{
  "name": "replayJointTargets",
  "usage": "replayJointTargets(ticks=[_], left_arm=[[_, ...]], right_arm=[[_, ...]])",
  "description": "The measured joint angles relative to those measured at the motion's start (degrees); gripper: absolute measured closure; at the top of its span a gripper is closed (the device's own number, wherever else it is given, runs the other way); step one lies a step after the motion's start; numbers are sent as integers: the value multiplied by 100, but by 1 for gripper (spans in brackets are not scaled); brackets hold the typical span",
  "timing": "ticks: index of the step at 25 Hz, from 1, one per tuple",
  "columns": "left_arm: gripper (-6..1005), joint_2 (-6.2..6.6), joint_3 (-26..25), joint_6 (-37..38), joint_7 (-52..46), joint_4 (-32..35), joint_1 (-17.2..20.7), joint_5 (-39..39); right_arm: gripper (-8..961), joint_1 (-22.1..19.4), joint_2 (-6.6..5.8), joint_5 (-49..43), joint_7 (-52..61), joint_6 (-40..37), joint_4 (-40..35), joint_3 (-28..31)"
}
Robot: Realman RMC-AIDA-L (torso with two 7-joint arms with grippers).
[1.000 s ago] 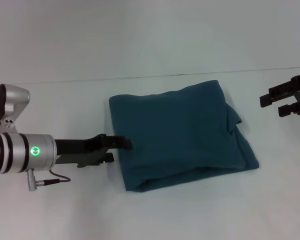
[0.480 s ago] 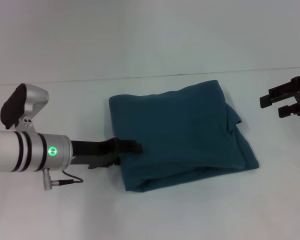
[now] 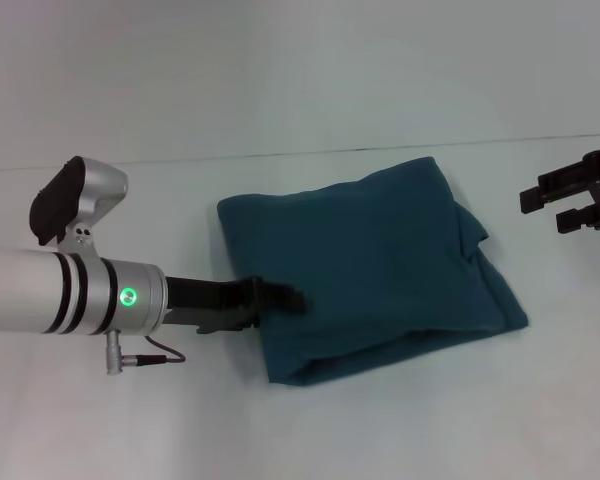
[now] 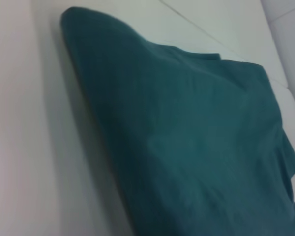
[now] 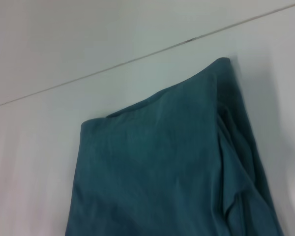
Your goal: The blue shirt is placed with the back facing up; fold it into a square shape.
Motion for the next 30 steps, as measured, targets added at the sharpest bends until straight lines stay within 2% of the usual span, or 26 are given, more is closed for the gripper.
replayJointTargets(ticks=[2, 10, 14, 18, 21, 24, 30], left_arm=[[328, -3, 1, 8, 0, 9, 0, 0], [576, -21, 3, 53, 0, 16, -17, 0], [734, -56, 3, 307, 0, 117, 13, -7], [863, -179, 24, 759, -128, 688, 396, 1], [923, -210, 81, 1083, -262, 1125, 787, 1], [923, -174, 11, 1321, -289, 1320, 1089, 4], [923, 78, -457, 1492, -249, 1307, 1251, 376]], right_arm=[[209, 6, 2, 1, 0, 0, -1, 3], [209, 34, 10, 1, 0, 4, 1, 4], [209, 38, 18, 0, 0, 10, 1, 16], [209, 11, 15, 0, 0, 26, 14, 64], [209, 0, 14, 0, -4, 41, 31, 97], [209, -2, 29, 0, -27, 48, 35, 130], [209, 4, 52, -1, -52, 46, 43, 126]])
